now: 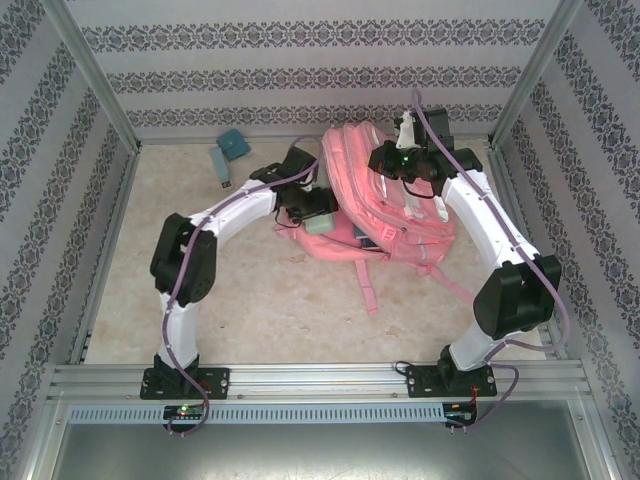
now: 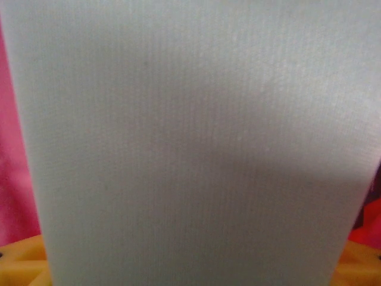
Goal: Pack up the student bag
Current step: Place the pencil pouch in the student bag.
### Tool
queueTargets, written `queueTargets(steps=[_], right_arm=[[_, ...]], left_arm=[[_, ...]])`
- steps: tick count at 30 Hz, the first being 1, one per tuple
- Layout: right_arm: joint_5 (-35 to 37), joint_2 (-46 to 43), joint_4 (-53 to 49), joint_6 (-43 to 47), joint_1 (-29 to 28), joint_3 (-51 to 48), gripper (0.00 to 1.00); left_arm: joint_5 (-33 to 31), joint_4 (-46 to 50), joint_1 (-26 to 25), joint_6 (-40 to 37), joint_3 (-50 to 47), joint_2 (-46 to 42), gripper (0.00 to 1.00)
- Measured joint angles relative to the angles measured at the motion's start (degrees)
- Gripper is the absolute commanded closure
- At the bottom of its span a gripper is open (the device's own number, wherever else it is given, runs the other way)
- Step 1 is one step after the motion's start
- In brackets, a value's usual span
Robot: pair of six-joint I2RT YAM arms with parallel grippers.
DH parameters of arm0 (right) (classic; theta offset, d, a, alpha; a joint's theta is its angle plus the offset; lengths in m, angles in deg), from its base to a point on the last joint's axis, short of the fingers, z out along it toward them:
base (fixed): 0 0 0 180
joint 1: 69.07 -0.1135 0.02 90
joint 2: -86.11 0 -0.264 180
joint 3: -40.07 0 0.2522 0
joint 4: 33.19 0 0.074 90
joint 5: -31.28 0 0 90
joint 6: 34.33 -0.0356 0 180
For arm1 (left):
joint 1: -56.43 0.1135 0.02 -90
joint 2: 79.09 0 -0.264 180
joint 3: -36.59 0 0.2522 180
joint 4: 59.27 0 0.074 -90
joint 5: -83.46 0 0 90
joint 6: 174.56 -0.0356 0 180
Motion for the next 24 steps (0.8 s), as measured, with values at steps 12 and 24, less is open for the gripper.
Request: queueTargets(steps=[12,24], right_arm=[[0.1,-0.9,0.0,-0.4,0.0,-0.9,1.0],[0.0,-1.0,1.2,-0.9,0.0,-2.0,1.0]], left_arm=[[0.5,2.0,-3.9,0.5,11.8,12.3,0.27],[-1.0,3.5,-5.4,0.3,11.5,11.8,0.0]])
